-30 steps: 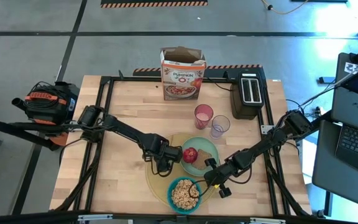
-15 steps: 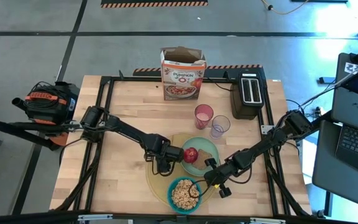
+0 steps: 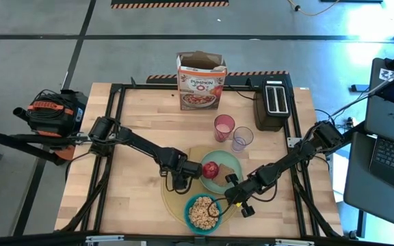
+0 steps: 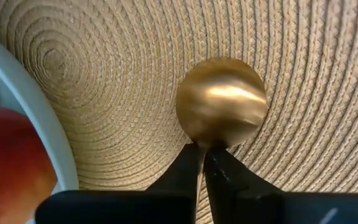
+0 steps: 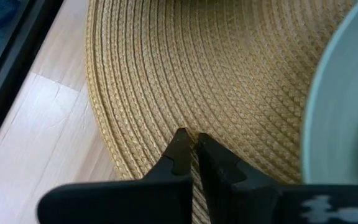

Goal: Arrange a breakfast setting
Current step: Put the spoon on the brown table mat to the left side of the blue bowl

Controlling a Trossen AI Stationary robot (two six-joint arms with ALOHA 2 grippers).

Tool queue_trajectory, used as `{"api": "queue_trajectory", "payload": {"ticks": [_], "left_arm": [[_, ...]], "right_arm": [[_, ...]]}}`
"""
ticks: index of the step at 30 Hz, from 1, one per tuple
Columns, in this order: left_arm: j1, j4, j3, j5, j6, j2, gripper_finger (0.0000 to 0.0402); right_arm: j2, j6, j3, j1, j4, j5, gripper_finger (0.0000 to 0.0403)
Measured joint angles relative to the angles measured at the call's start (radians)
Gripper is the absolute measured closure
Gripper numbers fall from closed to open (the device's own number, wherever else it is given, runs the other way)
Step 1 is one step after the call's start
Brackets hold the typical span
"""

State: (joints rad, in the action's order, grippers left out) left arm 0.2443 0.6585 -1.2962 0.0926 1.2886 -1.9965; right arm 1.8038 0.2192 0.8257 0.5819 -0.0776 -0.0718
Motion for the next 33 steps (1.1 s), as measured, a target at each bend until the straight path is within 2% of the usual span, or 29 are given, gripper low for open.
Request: {"api": "queue_trajectory", "payload": {"ticks": [10,21,27,33], "left_arm": [[0.004,0.075,-0.030,0.091,-0.062,0.017,0.0398],[0.031,0.121,-0.038,0.085,-0.157,0.033,0.0399],[0.076,0.153,-0.084,0.085,-0.253,0.045,0.0399],[0.173,0.166,-0.126,0.113,-0.390,0.050,0.0399]], "right_arm": [[0.000,-0.015,0.000,0.000,0.000,0.010,0.0395],[0.000,-0.024,0.000,0.000,0.001,0.027,0.0395],[0.000,-0.042,0.000,-0.006,0.003,0.022,0.0395],[0.001,-0.048,0.000,-0.005,0.016,0.048,0.0395]]}}
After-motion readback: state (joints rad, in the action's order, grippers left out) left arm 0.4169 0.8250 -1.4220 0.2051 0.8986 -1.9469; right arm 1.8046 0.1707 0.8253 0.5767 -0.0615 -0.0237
